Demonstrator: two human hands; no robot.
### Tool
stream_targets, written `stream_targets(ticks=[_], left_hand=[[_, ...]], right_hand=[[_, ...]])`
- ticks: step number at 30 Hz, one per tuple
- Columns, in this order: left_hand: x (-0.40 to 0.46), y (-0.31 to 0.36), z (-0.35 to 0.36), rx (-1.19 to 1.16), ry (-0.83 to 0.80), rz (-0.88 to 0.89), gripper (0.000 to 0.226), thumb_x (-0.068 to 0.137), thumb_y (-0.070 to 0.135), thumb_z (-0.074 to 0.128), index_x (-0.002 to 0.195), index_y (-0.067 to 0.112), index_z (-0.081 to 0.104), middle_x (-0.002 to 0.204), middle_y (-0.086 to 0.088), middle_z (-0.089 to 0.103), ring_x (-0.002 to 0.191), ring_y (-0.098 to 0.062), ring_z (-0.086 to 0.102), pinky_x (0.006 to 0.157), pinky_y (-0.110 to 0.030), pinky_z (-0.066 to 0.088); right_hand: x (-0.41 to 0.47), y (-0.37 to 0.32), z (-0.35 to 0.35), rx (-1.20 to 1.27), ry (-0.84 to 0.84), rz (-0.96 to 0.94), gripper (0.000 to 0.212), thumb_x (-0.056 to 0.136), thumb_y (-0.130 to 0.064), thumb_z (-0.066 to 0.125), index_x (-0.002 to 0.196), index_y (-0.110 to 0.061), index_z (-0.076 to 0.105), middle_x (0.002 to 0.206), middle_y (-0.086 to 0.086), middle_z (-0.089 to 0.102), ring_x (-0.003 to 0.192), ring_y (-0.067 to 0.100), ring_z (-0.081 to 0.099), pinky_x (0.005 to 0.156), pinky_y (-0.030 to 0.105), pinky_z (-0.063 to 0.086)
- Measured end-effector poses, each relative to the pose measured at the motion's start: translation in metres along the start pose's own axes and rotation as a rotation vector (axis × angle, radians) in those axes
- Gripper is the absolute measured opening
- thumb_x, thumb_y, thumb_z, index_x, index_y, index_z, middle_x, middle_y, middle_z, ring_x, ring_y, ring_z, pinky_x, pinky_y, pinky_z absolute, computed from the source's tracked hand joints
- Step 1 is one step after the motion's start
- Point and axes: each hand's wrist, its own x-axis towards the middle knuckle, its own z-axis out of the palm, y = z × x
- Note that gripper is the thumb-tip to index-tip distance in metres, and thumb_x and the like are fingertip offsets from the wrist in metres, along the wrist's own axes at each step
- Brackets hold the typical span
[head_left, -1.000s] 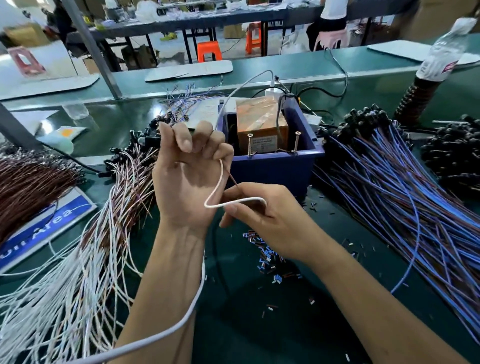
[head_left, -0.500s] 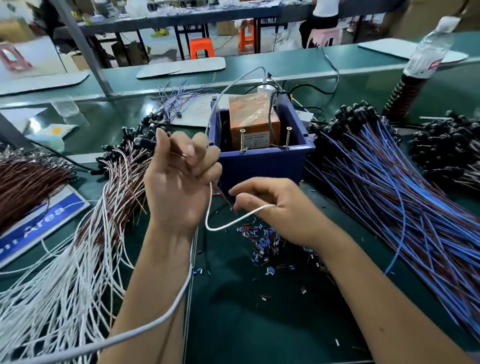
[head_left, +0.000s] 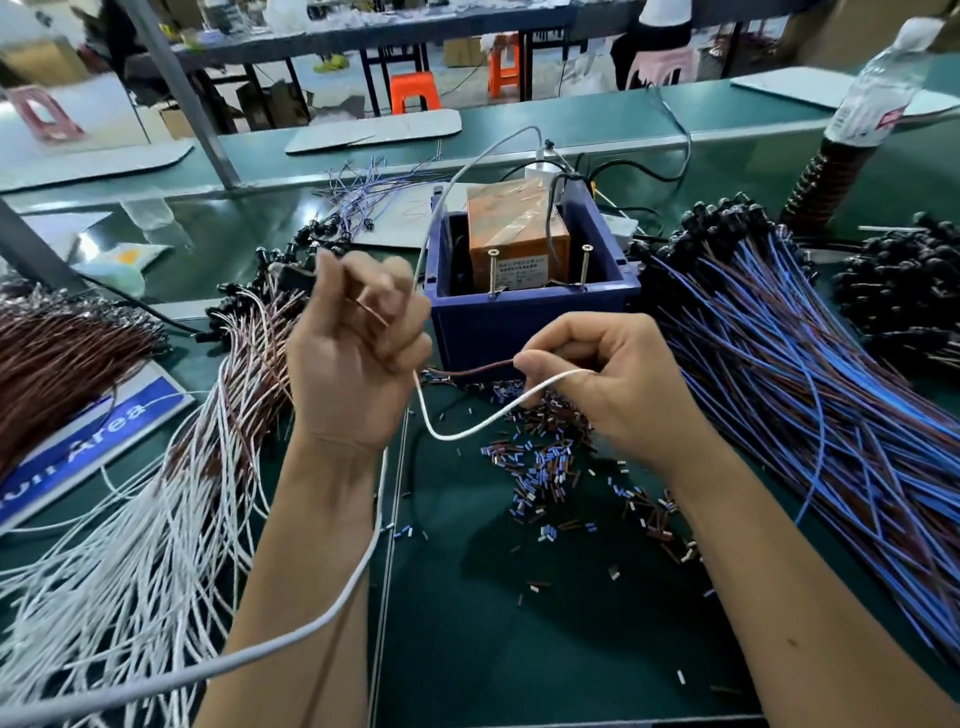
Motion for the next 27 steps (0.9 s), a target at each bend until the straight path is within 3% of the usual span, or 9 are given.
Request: stream_targets(ticks=[3, 6, 10, 14, 15, 18, 20, 23, 27], left_hand=[[0.002, -0.015, 0.011, 0.323, -0.071, -0.062, 0.057, 0.111, 0.039, 0.027, 0.085, 0.016, 0.072, 0.075, -0.009, 0.056, 0.047, -0.008, 0.022, 0.042, -0.017, 0.021], [0.003, -0.031, 0.019, 0.577, -0.096, -0.138, 0.051, 0.108, 0.041, 0.034, 0.092, 0.015, 0.074, 0.068, -0.031, 0.042, 0.041, -0.014, 0.017, 0.043, -0.018, 0.017], [0.002, -0.033, 0.020, 0.611, -0.128, -0.144, 0.039, 0.109, 0.033, 0.038, 0.095, 0.015, 0.070, 0.086, -0.009, 0.057, 0.039, -0.006, 0.024, 0.041, -0.017, 0.019], [0.001, -0.036, 0.019, 0.804, -0.113, -0.145, 0.025, 0.101, 0.023, 0.053, 0.093, 0.001, 0.060, 0.058, 0.004, 0.044, 0.042, -0.005, 0.029, 0.042, -0.016, 0.024], [0.001, -0.037, 0.018, 0.828, -0.111, -0.152, 0.026, 0.099, 0.023, 0.055, 0.093, -0.002, 0.059, 0.055, 0.004, 0.042, 0.042, -0.004, 0.030, 0.043, -0.015, 0.025], [0.000, -0.035, 0.016, 0.785, -0.127, -0.204, 0.026, 0.098, 0.023, 0.057, 0.096, -0.002, 0.061, 0.061, -0.025, 0.041, 0.042, -0.005, 0.029, 0.042, -0.015, 0.025], [0.000, -0.033, 0.012, 0.739, -0.139, -0.228, 0.018, 0.098, 0.022, 0.060, 0.093, 0.005, 0.066, 0.062, -0.022, 0.052, 0.041, -0.005, 0.029, 0.042, -0.015, 0.024], [0.000, -0.031, 0.005, 0.679, -0.143, -0.242, 0.009, 0.090, 0.025, 0.073, 0.085, 0.018, 0.072, 0.067, -0.001, 0.068, 0.044, -0.008, 0.033, 0.043, -0.015, 0.025], [-0.001, -0.034, 0.002, 0.699, -0.125, -0.289, 0.014, 0.077, 0.029, 0.084, 0.084, 0.020, 0.076, 0.085, -0.019, 0.077, 0.070, -0.031, 0.056, 0.054, -0.026, 0.038]], right_hand=[[0.000, -0.001, 0.000, 0.048, 0.050, -0.040, 0.009, 0.093, -0.009, 0.076, 0.085, -0.005, 0.074, 0.069, 0.007, 0.075, 0.060, 0.013, 0.070, 0.063, 0.023, 0.053], [0.001, -0.001, -0.001, 0.060, 0.066, -0.023, 0.008, 0.092, -0.009, 0.078, 0.084, -0.008, 0.074, 0.068, 0.006, 0.075, 0.060, 0.015, 0.069, 0.064, 0.029, 0.055], [0.001, 0.002, -0.005, 0.025, 0.075, -0.001, 0.011, 0.089, -0.011, 0.080, 0.080, -0.011, 0.075, 0.066, 0.004, 0.074, 0.059, 0.012, 0.067, 0.065, 0.033, 0.054], [0.002, 0.004, -0.006, 0.016, 0.105, -0.022, 0.012, 0.089, -0.017, 0.082, 0.082, -0.009, 0.076, 0.066, 0.005, 0.075, 0.059, 0.014, 0.070, 0.063, 0.028, 0.057], [0.002, 0.005, -0.007, 0.016, 0.108, -0.027, 0.013, 0.089, -0.018, 0.082, 0.083, -0.009, 0.076, 0.067, 0.005, 0.075, 0.059, 0.016, 0.071, 0.062, 0.029, 0.058], [0.002, 0.005, -0.007, 0.019, 0.118, -0.039, 0.015, 0.088, -0.023, 0.083, 0.082, -0.011, 0.078, 0.069, 0.010, 0.075, 0.060, 0.031, 0.072, 0.062, 0.044, 0.060], [0.002, 0.005, -0.007, 0.024, 0.131, -0.042, 0.018, 0.086, -0.030, 0.085, 0.080, -0.014, 0.079, 0.069, 0.011, 0.075, 0.062, 0.036, 0.072, 0.063, 0.048, 0.060], [0.002, 0.005, -0.005, 0.024, 0.127, -0.036, 0.019, 0.085, -0.031, 0.085, 0.080, -0.013, 0.079, 0.070, 0.009, 0.076, 0.063, 0.034, 0.073, 0.062, 0.042, 0.060], [0.002, 0.007, -0.006, -0.028, 0.112, -0.056, 0.007, 0.089, -0.017, 0.083, 0.083, -0.013, 0.081, 0.072, 0.004, 0.077, 0.063, 0.021, 0.074, 0.061, 0.025, 0.057]])
